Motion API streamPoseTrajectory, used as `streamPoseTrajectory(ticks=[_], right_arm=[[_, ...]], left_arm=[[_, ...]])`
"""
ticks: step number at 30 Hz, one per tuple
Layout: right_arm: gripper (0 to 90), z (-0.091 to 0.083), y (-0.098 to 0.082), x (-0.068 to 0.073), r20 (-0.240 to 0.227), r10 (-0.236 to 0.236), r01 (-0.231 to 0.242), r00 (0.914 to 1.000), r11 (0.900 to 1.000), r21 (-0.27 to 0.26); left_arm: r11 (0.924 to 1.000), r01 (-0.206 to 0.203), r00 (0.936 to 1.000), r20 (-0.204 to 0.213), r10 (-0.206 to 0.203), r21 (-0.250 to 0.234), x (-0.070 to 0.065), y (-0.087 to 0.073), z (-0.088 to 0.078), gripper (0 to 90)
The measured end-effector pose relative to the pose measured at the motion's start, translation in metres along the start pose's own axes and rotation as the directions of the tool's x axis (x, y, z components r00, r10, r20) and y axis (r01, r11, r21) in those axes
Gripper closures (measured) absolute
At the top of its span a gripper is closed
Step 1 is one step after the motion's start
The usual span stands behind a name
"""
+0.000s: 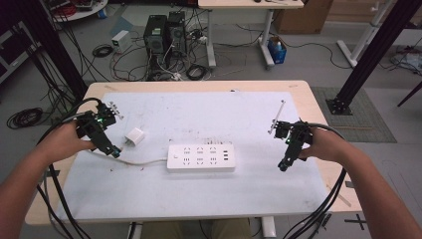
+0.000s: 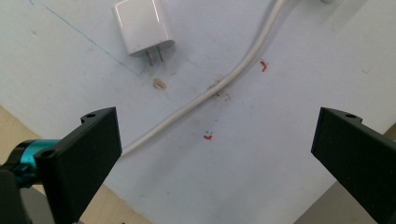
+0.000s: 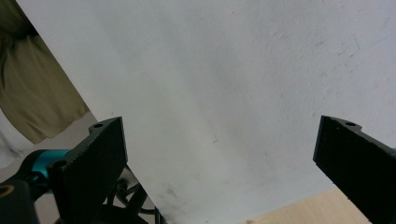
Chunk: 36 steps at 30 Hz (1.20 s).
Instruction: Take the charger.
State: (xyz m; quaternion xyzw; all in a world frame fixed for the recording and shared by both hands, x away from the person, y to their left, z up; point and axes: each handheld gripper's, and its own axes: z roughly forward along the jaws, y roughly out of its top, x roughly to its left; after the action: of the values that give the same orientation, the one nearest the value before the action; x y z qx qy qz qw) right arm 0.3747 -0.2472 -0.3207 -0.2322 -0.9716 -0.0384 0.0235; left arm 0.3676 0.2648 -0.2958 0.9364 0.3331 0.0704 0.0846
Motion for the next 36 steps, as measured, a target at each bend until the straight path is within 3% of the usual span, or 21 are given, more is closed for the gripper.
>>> streamPoseTrajectory(ticks=[8,14,15,19,20,21,22,26,30,31,34,35,36], right_arm=[[2.2,0.000,0.000,0.001,0.004,-0.003,0.003,1.0000,1.000,0.003],[2.2,0.001,0.001,0.001,0.009,-0.002,0.002,1.0000,1.000,0.005],[2.2,0.001,0.002,0.001,0.012,-0.003,0.003,0.9999,1.000,0.006],[2.2,0.000,0.002,0.003,0.011,0.004,-0.004,0.9999,1.000,0.005],[2.2,0.000,0.003,0.004,0.011,0.004,-0.004,0.9999,1.000,0.004],[2.2,0.000,0.002,0.003,0.011,0.001,-0.001,0.9999,1.000,0.001],[2.2,0.000,0.002,0.003,0.011,0.001,-0.001,0.9999,1.000,0.001],[2.2,0.000,0.002,0.002,0.017,0.008,-0.008,0.9998,1.000,-0.002],[2.2,0.000,0.002,0.002,0.018,0.007,-0.007,0.9998,1.000,-0.011],[2.2,-0.001,0.001,0.002,0.020,0.011,-0.010,0.9997,1.000,-0.018],[2.2,-0.002,0.000,0.002,0.021,0.012,-0.012,0.9997,1.000,-0.021],[2.2,-0.002,-0.002,0.001,0.021,0.015,-0.015,0.9997,1.000,-0.025],[2.2,-0.002,-0.004,0.001,0.021,0.014,-0.014,0.9997,1.000,-0.028]], left_arm=[[0.9998,0.021,0.9998,-0.007,-0.021,-0.004,0.002,0.000,-0.001,1.7],[0.9953,0.090,0.9957,-0.018,-0.090,-0.038,0.007,0.001,0.000,1.6],[0.9917,0.118,0.9924,-0.029,-0.119,-0.052,0.009,0.002,-0.001,1.7],[0.9846,0.150,0.9873,-0.039,-0.154,-0.089,0.012,0.004,-0.003,1.7],[0.9808,0.163,0.9849,-0.040,-0.168,-0.107,0.014,0.005,-0.003,1.6],[0.9673,0.205,0.9763,-0.038,-0.213,-0.149,0.017,0.007,-0.003,1.7],[0.9673,0.205,0.9763,-0.038,-0.213,-0.149,0.017,0.007,-0.003,1.7],[0.9504,0.250,0.9653,-0.031,-0.259,-0.186,0.023,0.018,0.008,1.7],[0.9483,0.258,0.9636,-0.022,-0.266,-0.185,0.026,0.027,0.017,1.6],[0.9430,0.272,0.9597,-0.019,-0.281,-0.192,0.028,0.030,0.021,1.6],[0.9414,0.276,0.9585,-0.016,-0.284,-0.194,0.029,0.031,0.023,1.6],[0.9380,0.279,0.9566,-0.028,-0.290,-0.206,0.032,0.035,0.031,1.6],[0.9407,0.272,0.9585,-0.028,-0.284,-0.202,0.033,0.036,0.034,1.7]])
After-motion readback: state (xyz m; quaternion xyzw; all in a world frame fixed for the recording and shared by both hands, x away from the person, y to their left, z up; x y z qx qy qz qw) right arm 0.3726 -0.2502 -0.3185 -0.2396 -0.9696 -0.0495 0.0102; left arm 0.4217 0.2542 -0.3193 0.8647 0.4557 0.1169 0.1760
